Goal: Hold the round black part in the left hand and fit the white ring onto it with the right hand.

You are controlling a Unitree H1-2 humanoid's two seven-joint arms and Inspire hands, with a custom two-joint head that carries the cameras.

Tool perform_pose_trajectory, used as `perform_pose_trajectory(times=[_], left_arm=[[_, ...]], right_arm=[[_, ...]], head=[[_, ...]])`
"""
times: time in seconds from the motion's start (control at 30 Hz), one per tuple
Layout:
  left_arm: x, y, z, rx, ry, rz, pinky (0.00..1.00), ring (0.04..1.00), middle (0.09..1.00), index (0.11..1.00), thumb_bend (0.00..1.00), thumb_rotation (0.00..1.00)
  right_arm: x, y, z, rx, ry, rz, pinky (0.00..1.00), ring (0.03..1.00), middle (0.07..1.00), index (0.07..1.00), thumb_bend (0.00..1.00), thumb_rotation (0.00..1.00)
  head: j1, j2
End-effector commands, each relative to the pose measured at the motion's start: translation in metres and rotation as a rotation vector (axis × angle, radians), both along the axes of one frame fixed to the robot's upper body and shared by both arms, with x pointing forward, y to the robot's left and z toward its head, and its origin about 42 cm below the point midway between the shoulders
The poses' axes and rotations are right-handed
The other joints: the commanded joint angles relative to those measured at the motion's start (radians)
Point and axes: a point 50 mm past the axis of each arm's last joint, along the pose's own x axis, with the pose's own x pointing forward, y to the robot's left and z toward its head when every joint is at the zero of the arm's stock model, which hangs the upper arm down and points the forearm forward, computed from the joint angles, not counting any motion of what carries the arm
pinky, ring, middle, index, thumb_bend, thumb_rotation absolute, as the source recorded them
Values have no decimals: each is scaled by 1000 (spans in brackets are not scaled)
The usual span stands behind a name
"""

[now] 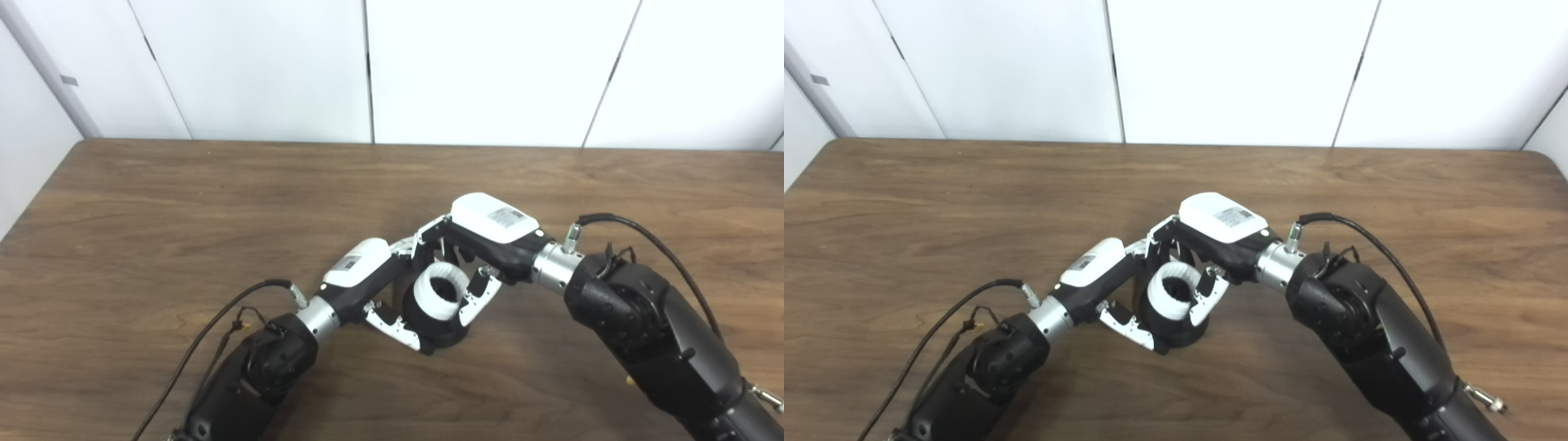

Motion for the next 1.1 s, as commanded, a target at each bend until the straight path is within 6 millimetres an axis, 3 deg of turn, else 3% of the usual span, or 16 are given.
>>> perform_pose_trajectory(times=[0.0,1.07], left_arm=[[-8,-11,-17,56,83,-25,774,934,903,482,521,76],[-6,-14,-15,73,85,-24,732,917,902,491,520,76]], right_arm=[[-17,19,-14,-80,76,121,258,358,469,539,508,0],[-21,32,-7,-153,59,189,239,341,453,548,504,0]], head=[[1,1],[6,14]])
